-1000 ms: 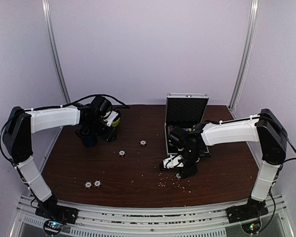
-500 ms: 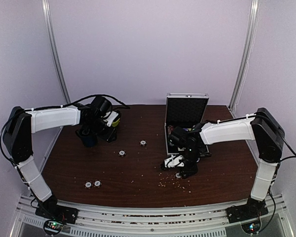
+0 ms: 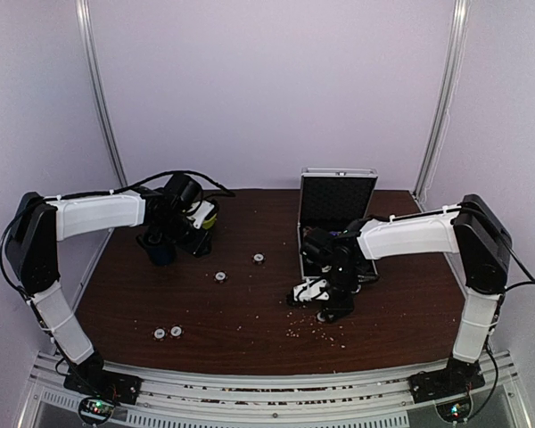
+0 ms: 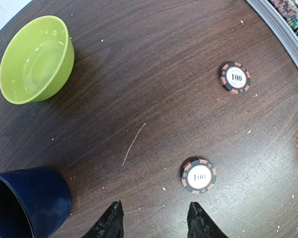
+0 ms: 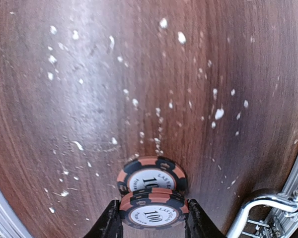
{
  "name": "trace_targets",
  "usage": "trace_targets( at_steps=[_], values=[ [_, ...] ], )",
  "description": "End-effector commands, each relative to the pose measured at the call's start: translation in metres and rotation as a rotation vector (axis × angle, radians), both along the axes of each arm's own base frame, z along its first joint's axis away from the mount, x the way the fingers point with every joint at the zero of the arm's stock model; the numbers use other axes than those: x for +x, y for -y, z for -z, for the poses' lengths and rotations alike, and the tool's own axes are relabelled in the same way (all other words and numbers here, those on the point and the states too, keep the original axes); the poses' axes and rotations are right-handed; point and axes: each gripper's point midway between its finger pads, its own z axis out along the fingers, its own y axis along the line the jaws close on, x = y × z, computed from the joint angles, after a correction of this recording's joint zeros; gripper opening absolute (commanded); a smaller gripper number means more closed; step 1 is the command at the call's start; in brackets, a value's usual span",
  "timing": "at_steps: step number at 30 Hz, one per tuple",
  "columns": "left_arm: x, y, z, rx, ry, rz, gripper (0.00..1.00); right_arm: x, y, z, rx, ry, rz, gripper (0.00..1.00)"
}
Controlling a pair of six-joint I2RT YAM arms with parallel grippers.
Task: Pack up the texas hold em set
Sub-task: Pick up the poker chip from the pile of poker chips, then place the poker chip on the poker chips pile.
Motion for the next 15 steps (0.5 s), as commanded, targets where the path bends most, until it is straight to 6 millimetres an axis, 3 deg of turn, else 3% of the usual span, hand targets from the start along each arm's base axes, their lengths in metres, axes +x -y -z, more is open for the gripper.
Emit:
trace_targets(
  at_steps=[1,15],
  values=[
    [0.009,0.004,-0.003,-0.015,0.013,0.011,0.44,-0.003,-0.013,-0.007,0.015,0.003,-0.006,0.19],
    [0.008,0.004,-0.002,-0.016,0.01,0.012,0.44,0.005,-0.014,0.006,-0.029,0.028,0.005,0.24]
  ],
)
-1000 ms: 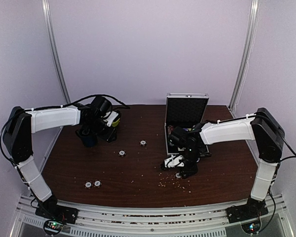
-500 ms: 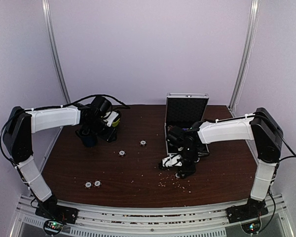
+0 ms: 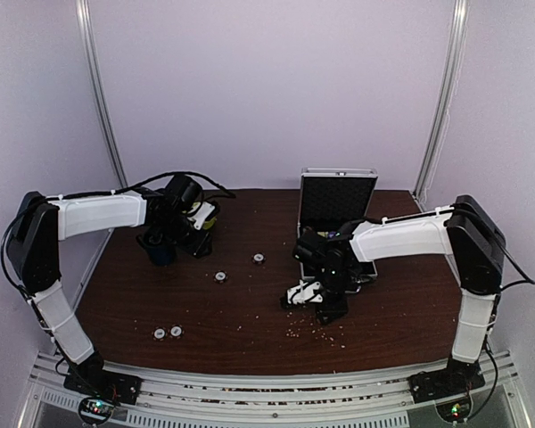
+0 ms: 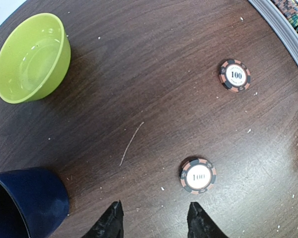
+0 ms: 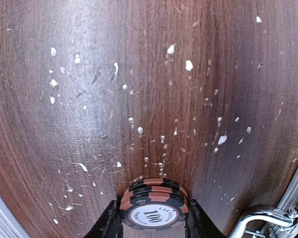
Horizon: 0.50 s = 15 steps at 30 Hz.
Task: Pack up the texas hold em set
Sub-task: Place the poker chip on the poker chips pile.
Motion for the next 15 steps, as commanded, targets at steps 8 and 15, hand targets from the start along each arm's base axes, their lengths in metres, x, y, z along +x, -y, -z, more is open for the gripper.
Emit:
trace_targets(
  at_steps=[8,15],
  values=[
    [0.0088,0.0034,-0.0047,-0.014,0.018,0.01,0.44,0.0066,-0.0009,0.0054,-0.026,0.017,0.014,0.43],
    [0.0088,0.0033,-0.005,-0.014,0.019,0.01,0.44,0.0022,-0.0044,0.0052,-0.018,-0.019,0.008,0.5]
  ],
)
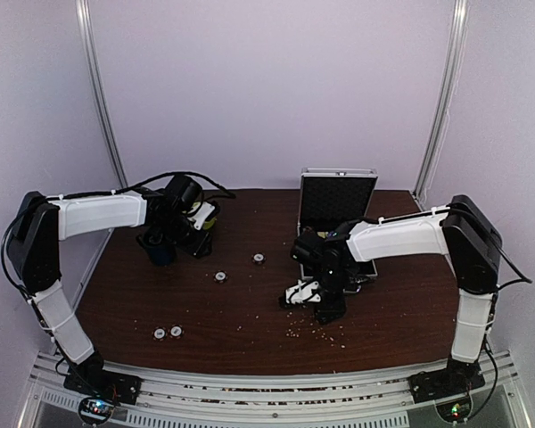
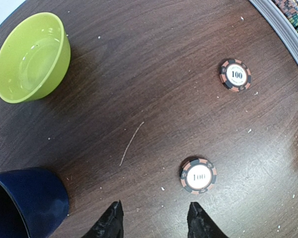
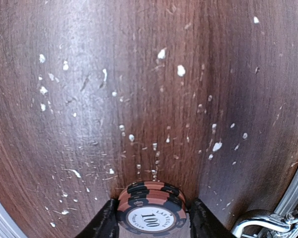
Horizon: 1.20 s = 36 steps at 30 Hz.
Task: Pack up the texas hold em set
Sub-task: Place the poker chip on the poker chips pile, then pick up the poker chip from the pile of poker chips.
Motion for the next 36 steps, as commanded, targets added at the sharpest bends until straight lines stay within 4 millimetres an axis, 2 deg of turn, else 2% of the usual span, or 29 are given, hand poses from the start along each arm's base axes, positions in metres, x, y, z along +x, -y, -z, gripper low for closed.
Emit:
trace_targets(
  at_steps=[1,7,12,23,28,31,36],
  values=[
    [0.009,0.004,-0.006,-0.015,0.021,0.011,0.44,-0.001,-0.004,0.001,0.0,-0.022,0.001,0.52],
    [0.008,0.004,-0.005,-0.014,0.018,0.012,0.44,0.003,-0.004,0.002,-0.008,-0.004,0.009,0.53],
    [0.008,0.004,-0.006,-0.016,0.018,0.012,0.44,-0.001,-0.001,0.01,-0.03,-0.031,0.011,0.55],
    [0.008,0.004,-0.006,-0.016,0.018,0.012,0.44,-0.014,0.01,0.031,-0.108,-0.093,0.026,0.42],
    [0.008,0.004,-0.005,-0.016,0.016,0.012,0.44,-0.017,0.015,0.036,-0.147,-0.058,0.031,0.27],
    [0.009,0.004,-0.006,-0.015,0.018,0.012,0.44,-0.013,0.012,0.029,-0.132,-0.02,0.043,0.2],
    [0.009,0.004,-0.006,-0.015,0.019,0.013,0.44,-0.002,0.003,0.001,-0.077,0.043,0.062,0.17]
  ],
)
